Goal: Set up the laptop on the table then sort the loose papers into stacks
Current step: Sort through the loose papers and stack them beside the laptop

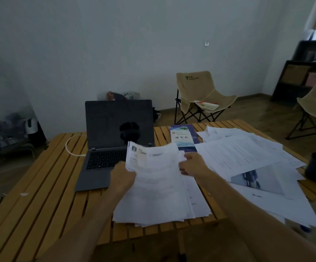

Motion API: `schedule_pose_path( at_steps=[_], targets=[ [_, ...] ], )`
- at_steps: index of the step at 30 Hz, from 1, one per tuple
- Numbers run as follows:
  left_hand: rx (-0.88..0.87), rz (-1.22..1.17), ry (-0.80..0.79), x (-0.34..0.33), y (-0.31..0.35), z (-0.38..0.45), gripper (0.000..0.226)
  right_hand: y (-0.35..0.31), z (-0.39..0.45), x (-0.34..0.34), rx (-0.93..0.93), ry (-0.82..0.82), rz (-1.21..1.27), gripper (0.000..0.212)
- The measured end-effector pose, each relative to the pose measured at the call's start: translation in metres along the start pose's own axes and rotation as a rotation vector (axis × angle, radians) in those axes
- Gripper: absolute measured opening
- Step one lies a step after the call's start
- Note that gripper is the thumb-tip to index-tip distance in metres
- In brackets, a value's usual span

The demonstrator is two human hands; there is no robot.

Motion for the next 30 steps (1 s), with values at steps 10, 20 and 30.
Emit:
schedule_pose_path(
  at_steps=[10, 20, 30],
  targets=[
    [0.103, 0.151, -0.015, -0.028, -0.033, -0.009, 0.013, 0.055, -0.015, 0.012, -0.084, 0.076, -0.568, 0.013],
    [-0.005, 0.178, -0.223, -0.058, -0.012, -0.004, 0.037, 0.054, -0.017, 0.009, -0.013, 0.007, -0.463, 0.042],
    [0.218, -0.292, -0.149, -0.049, -0.023, 0.009, 0.012, 0.058, -0.016, 0.016, 0.031, -0.026, -0.447, 0.046]
  ],
)
Point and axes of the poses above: each hand's wrist, its own z-axis towards the middle knuckle, its own x-axis out of the back of the hand, y = z × x, the point moved 5 cm from there along z, towards the middle knuckle, and after that the axes turned 5 degrees about -y, right-handed, at the moved point
